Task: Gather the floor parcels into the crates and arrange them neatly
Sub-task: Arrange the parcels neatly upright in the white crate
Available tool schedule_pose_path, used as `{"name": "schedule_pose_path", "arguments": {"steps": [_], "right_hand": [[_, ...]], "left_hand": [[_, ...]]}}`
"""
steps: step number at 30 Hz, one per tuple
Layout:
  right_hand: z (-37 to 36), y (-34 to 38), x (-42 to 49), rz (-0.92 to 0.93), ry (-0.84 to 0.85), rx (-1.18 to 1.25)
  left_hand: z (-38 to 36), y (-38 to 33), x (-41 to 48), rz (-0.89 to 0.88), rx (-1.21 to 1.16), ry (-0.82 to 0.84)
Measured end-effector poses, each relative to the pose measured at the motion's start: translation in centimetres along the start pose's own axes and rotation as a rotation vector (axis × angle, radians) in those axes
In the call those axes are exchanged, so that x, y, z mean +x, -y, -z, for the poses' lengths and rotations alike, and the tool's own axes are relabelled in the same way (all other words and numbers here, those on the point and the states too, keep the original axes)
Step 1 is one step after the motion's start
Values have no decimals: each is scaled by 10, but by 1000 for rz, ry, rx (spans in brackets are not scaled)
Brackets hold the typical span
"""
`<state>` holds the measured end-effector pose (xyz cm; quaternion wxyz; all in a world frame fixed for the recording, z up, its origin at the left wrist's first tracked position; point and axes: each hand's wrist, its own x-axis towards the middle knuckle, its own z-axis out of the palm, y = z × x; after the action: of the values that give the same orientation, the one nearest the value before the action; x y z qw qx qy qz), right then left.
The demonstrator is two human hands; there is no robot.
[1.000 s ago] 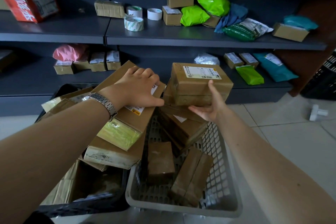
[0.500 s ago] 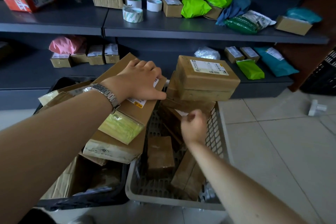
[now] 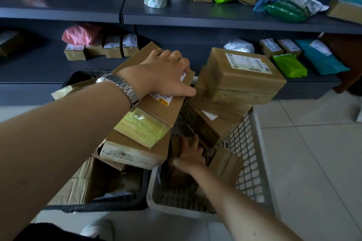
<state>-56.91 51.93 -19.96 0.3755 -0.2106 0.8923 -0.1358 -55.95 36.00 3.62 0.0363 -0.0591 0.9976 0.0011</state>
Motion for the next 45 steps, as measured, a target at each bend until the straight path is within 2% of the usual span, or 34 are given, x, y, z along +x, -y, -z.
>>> {"name": "schedule_pose_path", "arguments": {"steps": [4,9,15,19,22,29,33,36,38,42,44,45], "right_hand": [[67,-6,1,56,-76,186],[123,-7,-11,204,135,288],[127,-12,-17,190,184,283],[121,3,-19,238,172,105],[121,10,-22,249,257,34],[103,-17,-8,247,287,251],[79,-36,9,191,207,401],[67,-33,16,243,145,402],[63,-30,17,289,40,391],[43,-31,20,339,-332,334],[27,-30,20,240,-586,309],[20,-29,19,159,-656,267]], "left_hand": [[1,-1,1,3,-4,4],[2,-1,-3,1,-8,23],[1,-1,-6,-4,-9,-7],[1,-3,-5,8,-13,7],[2,-2,-4,9,-6,13],[2,-3,-8,10,-16,0],[1,-3,-7,11,-19,11],[0,-2,-4,26,-17,13],[-1,-2,0,24,-8,2],[-4,0,2,15,-10,-14],[-3,3,2,13,-22,-19],[-2,3,2,12,-24,-18]]}}
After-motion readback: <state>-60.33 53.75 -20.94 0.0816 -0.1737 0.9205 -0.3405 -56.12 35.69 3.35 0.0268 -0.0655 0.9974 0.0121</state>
